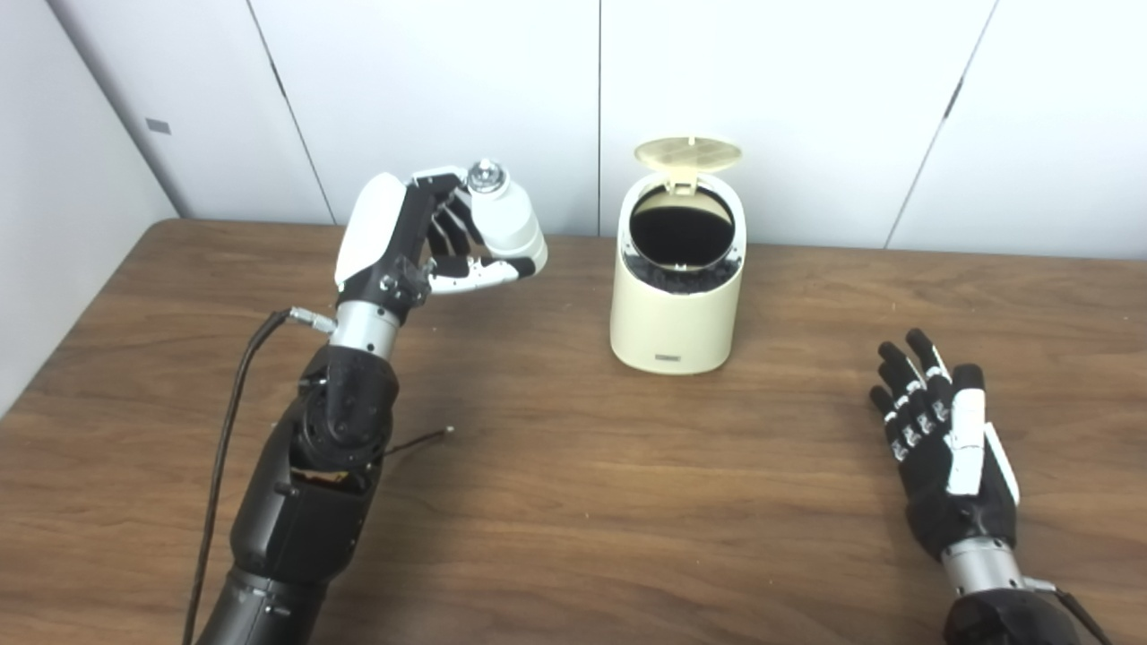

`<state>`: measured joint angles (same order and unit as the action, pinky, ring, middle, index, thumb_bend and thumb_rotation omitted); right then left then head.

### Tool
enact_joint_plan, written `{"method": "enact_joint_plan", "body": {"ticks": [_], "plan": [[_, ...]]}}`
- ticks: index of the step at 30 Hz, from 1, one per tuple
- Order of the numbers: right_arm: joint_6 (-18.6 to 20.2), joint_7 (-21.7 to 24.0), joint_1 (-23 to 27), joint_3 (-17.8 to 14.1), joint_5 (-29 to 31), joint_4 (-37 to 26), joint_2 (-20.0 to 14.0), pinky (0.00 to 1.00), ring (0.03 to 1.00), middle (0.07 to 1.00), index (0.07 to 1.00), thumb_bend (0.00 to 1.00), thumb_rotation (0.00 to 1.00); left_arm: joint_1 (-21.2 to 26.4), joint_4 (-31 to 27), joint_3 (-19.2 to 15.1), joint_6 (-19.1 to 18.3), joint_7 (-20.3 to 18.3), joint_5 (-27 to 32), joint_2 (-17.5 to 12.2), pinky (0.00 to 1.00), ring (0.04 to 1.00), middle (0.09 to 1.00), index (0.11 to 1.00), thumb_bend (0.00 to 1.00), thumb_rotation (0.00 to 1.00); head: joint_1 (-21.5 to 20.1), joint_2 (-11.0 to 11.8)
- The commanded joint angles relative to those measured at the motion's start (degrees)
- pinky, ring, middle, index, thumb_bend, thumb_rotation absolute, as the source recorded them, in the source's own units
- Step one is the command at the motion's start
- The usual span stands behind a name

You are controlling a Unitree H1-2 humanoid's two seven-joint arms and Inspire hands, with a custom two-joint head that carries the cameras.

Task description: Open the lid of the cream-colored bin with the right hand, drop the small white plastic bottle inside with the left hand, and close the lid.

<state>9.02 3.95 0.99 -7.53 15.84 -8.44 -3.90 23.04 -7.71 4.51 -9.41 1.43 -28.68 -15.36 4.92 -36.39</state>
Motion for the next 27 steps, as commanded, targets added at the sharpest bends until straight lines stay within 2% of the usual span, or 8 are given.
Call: {"method": "enact_joint_plan", "body": {"ticks": [1,9,14,22,27], "plan": [[-1.7,0.5,1.5,-0.1,0.1,-0.8,-0.3,0.98,0.977,0.931,0.955,0.61,0.96,3.6,-3.1,0.3,0.5,-0.3,-0.9,0.1,0.25,0.317,0.407,0.532,0.51,0.00,0.0,0.0],[-1.1,0.0,1.6,-0.1,0.2,-0.8,0.1,0.98,0.972,0.929,0.952,0.61,0.95,5.2,-5.7,2.2,-0.4,0.2,-5.7,2.8,0.25,0.315,0.411,0.534,0.51,0.00,-0.5,0.2],[-1.1,0.0,1.6,0.1,0.1,-0.5,0.2,0.97,0.962,0.925,0.954,0.62,0.94,6.9,-5.5,2.8,-0.8,-0.7,-6.8,4.6,0.26,0.324,0.414,0.536,0.51,0.00,-0.8,0.3],[-1.6,0.5,1.6,0.8,0.0,-0.5,0.1,0.95,0.957,0.920,0.962,0.61,0.96,8.7,-3.7,4.0,0.5,-1.1,-6.1,6.8,0.27,0.332,0.412,0.534,0.51,0.00,-1.3,0.3],[-1.4,0.1,1.6,0.8,-0.1,-0.4,0.5,0.94,0.952,0.914,0.955,0.62,0.93,9.6,-0.4,4.7,2.9,0.3,-6.5,7.9,0.27,0.326,0.412,0.533,0.51,0.00,-1.5,0.4]]}}
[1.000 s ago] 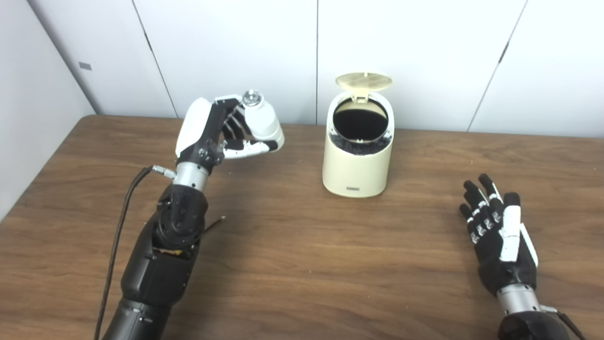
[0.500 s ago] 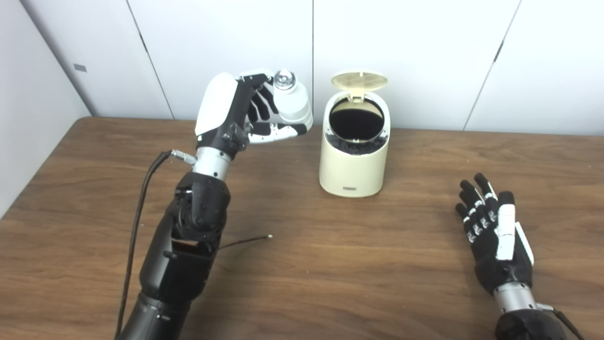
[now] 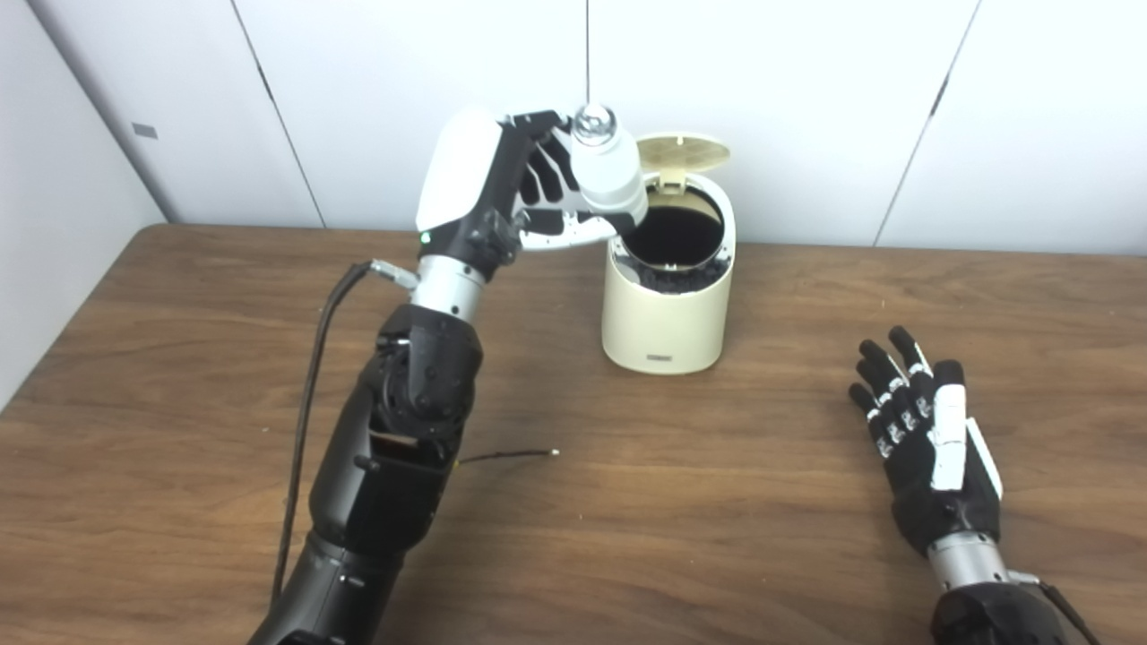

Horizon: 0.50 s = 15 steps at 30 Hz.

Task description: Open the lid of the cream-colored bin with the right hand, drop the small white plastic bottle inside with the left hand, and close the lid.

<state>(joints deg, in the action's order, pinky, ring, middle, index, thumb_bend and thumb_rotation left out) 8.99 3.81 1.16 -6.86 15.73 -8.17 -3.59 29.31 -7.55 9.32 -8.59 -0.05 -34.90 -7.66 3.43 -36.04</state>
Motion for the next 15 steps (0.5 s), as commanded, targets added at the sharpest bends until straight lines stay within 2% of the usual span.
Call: {"method": "enact_joint_plan", "body": {"ticks": [1,15], "plan": [[-1.5,0.3,1.5,0.2,0.0,-0.6,0.2,0.95,0.954,0.917,0.956,0.62,0.93,3.5,-0.2,0.0,2.3,1.9,-0.3,0.4,0.27,0.328,0.412,0.534,0.51,0.00,0.0,0.0],[-1.5,0.5,1.6,0.8,-0.2,-0.9,0.5,0.97,0.969,0.925,0.966,0.60,0.95,5.2,5.9,2.0,5.6,5.5,-2.3,2.5,0.26,0.312,0.408,0.531,0.51,0.00,-0.7,0.1]]}}
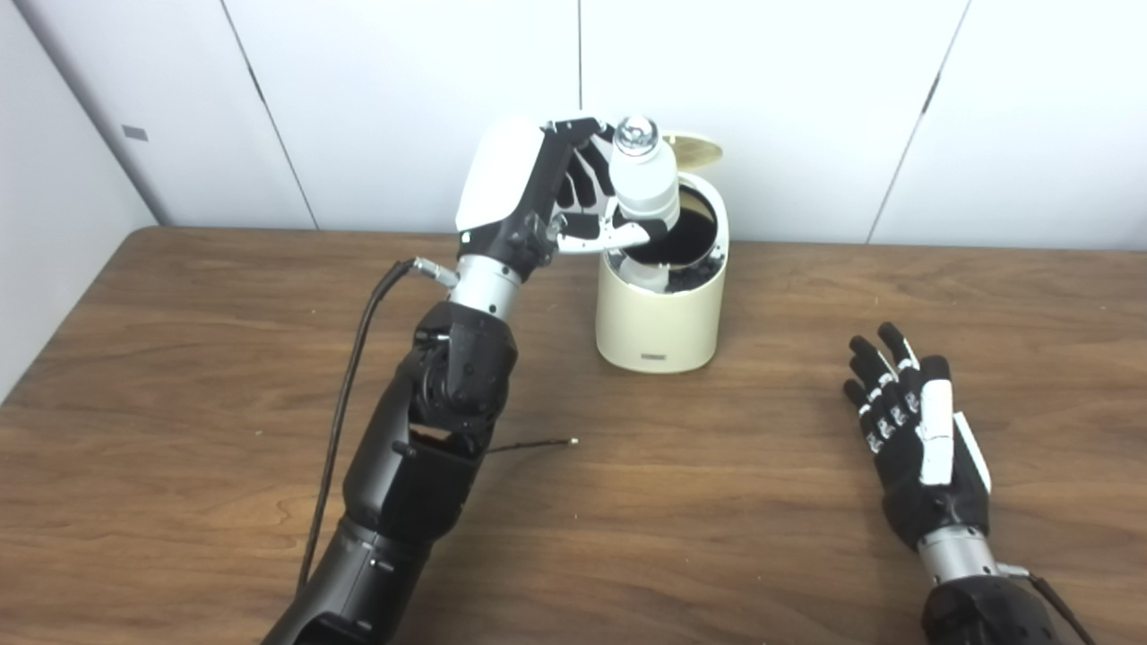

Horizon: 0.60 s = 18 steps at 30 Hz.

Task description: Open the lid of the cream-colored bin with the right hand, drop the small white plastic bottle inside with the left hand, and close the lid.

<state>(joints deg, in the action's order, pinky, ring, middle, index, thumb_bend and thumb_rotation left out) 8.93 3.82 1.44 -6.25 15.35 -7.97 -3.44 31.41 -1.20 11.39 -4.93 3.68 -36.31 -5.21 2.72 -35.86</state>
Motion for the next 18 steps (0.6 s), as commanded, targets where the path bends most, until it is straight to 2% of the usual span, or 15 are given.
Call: {"method": "enact_joint_plan", "body": {"ticks": [1,7,15,18], "plan": [[-1.5,0.6,1.3,0.2,0.3,-1.1,0.3,0.96,0.971,0.926,0.967,0.59,0.95,3.2,0.1,0.0,2.0,2.0,-0.8,0.3,0.26,0.312,0.408,0.531,0.51,0.00,0.0,0.0],[-1.2,0.5,1.4,0.4,0.5,-1.4,0.5,0.98,0.982,0.933,0.975,0.58,0.95,3.7,3.4,0.4,2.7,3.4,-1.6,0.8,0.28,0.327,0.413,0.533,0.51,0.00,-0.4,0.0],[-1.6,0.6,1.6,0.4,0.9,-1.2,0.8,0.99,0.991,0.938,0.976,0.57,0.95,4.7,9.2,1.9,6.6,6.9,-3.2,0.6,0.28,0.324,0.412,0.532,0.51,0.00,-1.0,0.3],[-1.7,0.5,1.6,0.5,0.8,-1.3,1.0,0.99,0.994,0.939,0.979,0.58,0.95,5.2,11.1,3.0,8.1,8.4,-4.5,0.1,0.24,0.298,0.408,0.532,0.51,0.00,-1.6,0.4]]}}
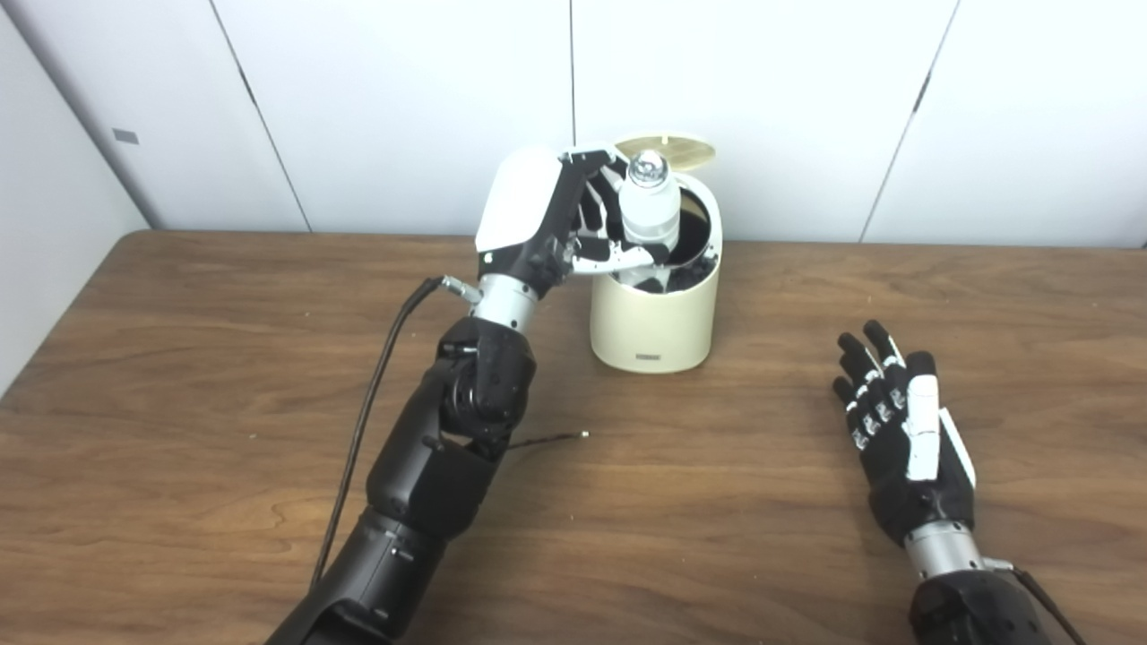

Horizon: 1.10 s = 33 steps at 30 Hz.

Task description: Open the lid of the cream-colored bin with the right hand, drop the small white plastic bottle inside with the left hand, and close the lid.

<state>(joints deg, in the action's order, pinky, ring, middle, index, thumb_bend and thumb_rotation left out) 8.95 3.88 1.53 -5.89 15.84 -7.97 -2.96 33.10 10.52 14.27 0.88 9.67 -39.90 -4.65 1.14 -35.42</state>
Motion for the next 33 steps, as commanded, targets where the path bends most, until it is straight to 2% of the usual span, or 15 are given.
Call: {"method": "enact_joint_plan", "body": {"ticks": [1,4,13,17,21,27,29,30,32,33], "plan": [[-1.6,0.4,1.5,0.2,0.3,-1.4,0.6,0.98,0.992,0.938,0.979,0.59,0.95,3.7,0.0,0.3,2.8,2.8,-1.1,-0.5,0.23,0.293,0.407,0.531,0.51,0.00,-0.1,0.0],[-1.2,0.4,1.6,0.3,0.5,-1.8,0.8,0.96,0.991,0.940,0.977,0.61,0.95,4.2,1.8,0.5,3.7,3.9,-1.5,-0.7,0.24,0.300,0.408,0.531,0.51,0.00,-0.4,0.1],[-2.1,1.2,1.8,0.3,1.3,-0.9,0.8,0.96,0.989,0.936,0.975,0.60,0.93,4.9,4.0,1.0,4.8,5.1,-1.6,-1.3,0.28,0.335,0.418,0.537,0.51,0.00,-0.5,0.2],[-2.1,1.3,1.7,0.1,1.5,-1.0,0.7,0.97,0.982,0.927,0.973,0.58,0.93,4.6,2.4,0.9,1.9,2.9,-1.2,-1.2,0.28,0.347,0.422,0.541,0.51,0.00,-0.3,0.1],[-2.1,1.3,1.6,0.1,1.1,-1.1,0.4,0.96,0.970,0.912,0.970,0.58,0.94,4.5,1.4,0.9,0.8,2.0,-1.0,-1.1,0.27,0.330,0.476,0.494,0.52,0.00,-0.1,0.0],[-1.6,0.8,1.6,-0.2,0.8,-1.2,0.4,0.97,0.965,0.907,0.964,0.60,0.94,4.1,-0.8,1.4,-1.7,-1.4,-0.9,-1.4,0.36,0.411,0.484,0.493,0.53,0.00,0.3,-0.1],[-1.5,0.7,1.7,-0.1,0.5,-1.1,0.4,0.96,0.960,0.905,0.962,0.60,0.94,4.0,-1.7,1.5,-2.9,-2.4,-1.2,-1.4,0.39,0.449,0.454,0.538,0.52,0.00,0.2,-0.1],[-1.4,0.7,1.7,0.0,0.4,-1.2,0.4,0.96,0.961,0.905,0.961,0.60,0.95,3.9,-2.0,1.6,-3.3,-2.8,-1.3,-1.5,0.41,0.468,0.469,0.585,0.53,0.00,0.2,-0.1],[-1.1,0.6,1.7,0.0,0.4,-1.4,0.5,0.97,0.959,0.899,0.952,0.61,0.94,3.9,-2.3,1.7,-3.5,-3.2,-1.3,-1.5,0.42,0.475,0.483,0.624,0.55,0.00,0.1,0.0],[-1.1,0.7,1.7,0.0,0.4,-1.4,0.5,0.97,0.959,0.896,0.945,0.61,0.94,3.8,-2.4,1.7,-3.5,-3.3,-1.3,-1.5,0.42,0.475,0.500,0.629,0.68,0.09,0.1,0.0]]}}
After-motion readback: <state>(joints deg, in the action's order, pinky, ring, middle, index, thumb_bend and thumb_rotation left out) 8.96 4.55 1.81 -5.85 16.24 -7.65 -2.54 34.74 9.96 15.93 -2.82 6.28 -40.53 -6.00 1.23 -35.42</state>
